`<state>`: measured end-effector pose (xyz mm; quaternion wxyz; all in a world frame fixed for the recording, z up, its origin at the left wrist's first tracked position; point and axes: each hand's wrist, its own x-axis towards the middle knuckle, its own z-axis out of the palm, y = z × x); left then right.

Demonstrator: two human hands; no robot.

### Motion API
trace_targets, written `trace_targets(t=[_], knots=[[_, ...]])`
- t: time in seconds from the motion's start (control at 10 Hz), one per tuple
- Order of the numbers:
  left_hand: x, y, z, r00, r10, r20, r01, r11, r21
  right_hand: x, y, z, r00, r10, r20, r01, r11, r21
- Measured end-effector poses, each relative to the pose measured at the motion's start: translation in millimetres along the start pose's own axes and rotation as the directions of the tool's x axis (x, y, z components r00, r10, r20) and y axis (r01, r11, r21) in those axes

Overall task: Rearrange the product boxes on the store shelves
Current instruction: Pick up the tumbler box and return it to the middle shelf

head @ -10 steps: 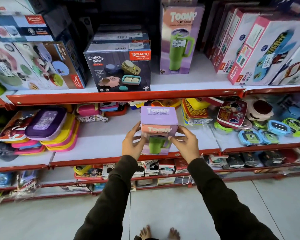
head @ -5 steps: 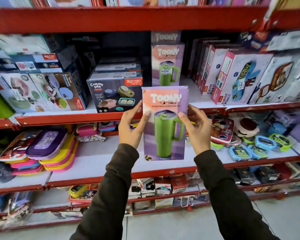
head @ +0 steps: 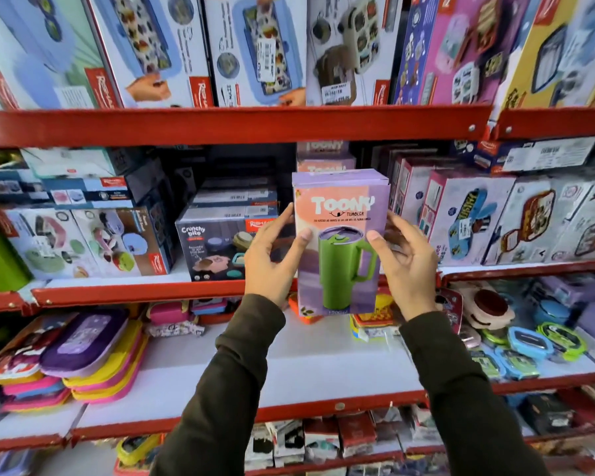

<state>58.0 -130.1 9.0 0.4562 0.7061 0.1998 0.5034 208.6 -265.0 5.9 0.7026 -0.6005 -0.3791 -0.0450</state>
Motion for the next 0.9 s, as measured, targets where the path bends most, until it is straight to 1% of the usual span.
trace_targets(t=[0.1, 0.2, 0.3, 0.4, 0.5, 0.7, 0.8, 0.9], knots=[[27, 6, 14, 0.999, 0.034, 0.019, -0.035, 0.999, 0.036, 29, 4, 0, 1.000, 0.021, 0.009, -0.020, 0.999, -0.029], [49, -3, 30, 0.999, 0.007, 0.046, -0.011, 0.996, 0.089, 52, 17, 5, 0.998, 0.041, 0.044, -0.037, 0.995, -0.096], [67, -23, 45, 0.996, -0.079, 0.038, 0.073, 0.986, 0.148, 65, 29, 15, 0.994, 0.077, 0.075, -0.066, 0.988, -0.138], [72, -26, 51, 0.988, -0.150, 0.033, 0.140, 0.968, 0.210, 69, 42, 24, 0.991, 0.102, 0.080, -0.086, 0.980, -0.182], [74, -23, 55, 0.984, -0.178, 0.013, 0.169, 0.950, 0.262, 70, 51, 28, 0.991, 0.110, 0.070, -0.094, 0.975, -0.202], [79, -24, 60, 0.983, -0.181, -0.006, 0.175, 0.942, 0.286, 75, 57, 31, 0.988, 0.145, 0.049, -0.131, 0.968, -0.213], [79, -25, 61, 0.982, -0.189, -0.013, 0.185, 0.945, 0.268, 74, 62, 32, 0.986, 0.155, 0.056, -0.141, 0.968, -0.206], [74, -22, 62, 0.985, -0.162, -0.057, 0.171, 0.959, 0.227, 73, 59, 31, 0.992, 0.125, 0.024, -0.118, 0.971, -0.207]])
